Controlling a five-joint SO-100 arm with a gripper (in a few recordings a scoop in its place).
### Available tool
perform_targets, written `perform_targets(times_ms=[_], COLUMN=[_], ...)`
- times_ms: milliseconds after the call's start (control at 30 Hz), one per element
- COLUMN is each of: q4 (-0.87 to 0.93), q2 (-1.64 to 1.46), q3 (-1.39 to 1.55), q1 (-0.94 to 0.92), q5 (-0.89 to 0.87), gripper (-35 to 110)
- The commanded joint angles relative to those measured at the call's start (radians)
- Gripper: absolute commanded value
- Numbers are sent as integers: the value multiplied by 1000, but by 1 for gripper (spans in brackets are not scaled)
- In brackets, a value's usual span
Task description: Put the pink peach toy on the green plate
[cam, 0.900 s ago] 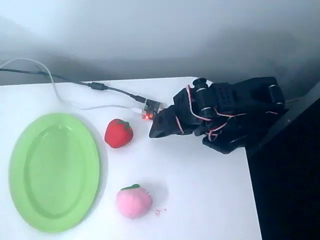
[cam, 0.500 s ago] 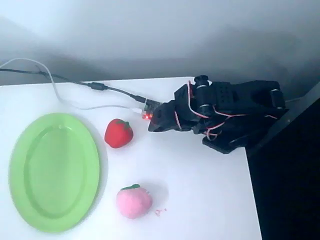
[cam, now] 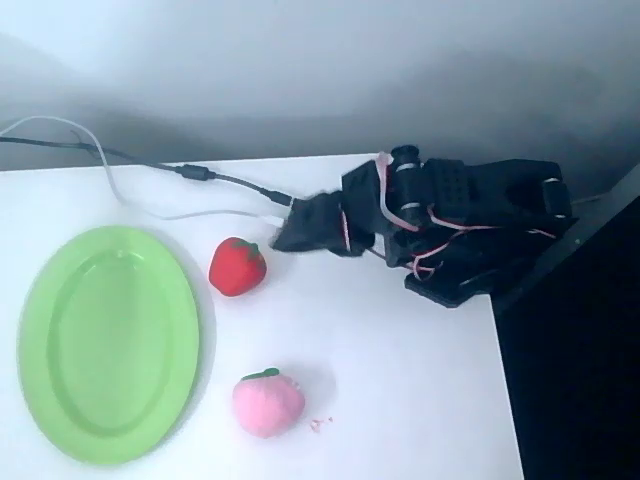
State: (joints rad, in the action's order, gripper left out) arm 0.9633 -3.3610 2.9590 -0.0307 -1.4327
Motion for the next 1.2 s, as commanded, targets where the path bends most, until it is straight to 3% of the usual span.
perform_targets(times_ms=[0, 200, 300, 500, 567, 733, 933, 1167], q4=[-63, 276, 364, 491, 431, 209, -77, -103], q2=[158, 494, 617, 845, 900, 1077, 1324, 1606], q3=[-296, -723, -870, -1002, -986, -920, -966, -1184], q1=[18, 101, 164, 318, 428, 672, 767, 779], q5=[78, 81, -67, -170, -383, -591, -597, -572], gripper=[0, 0, 0, 0, 12, 28, 42, 48])
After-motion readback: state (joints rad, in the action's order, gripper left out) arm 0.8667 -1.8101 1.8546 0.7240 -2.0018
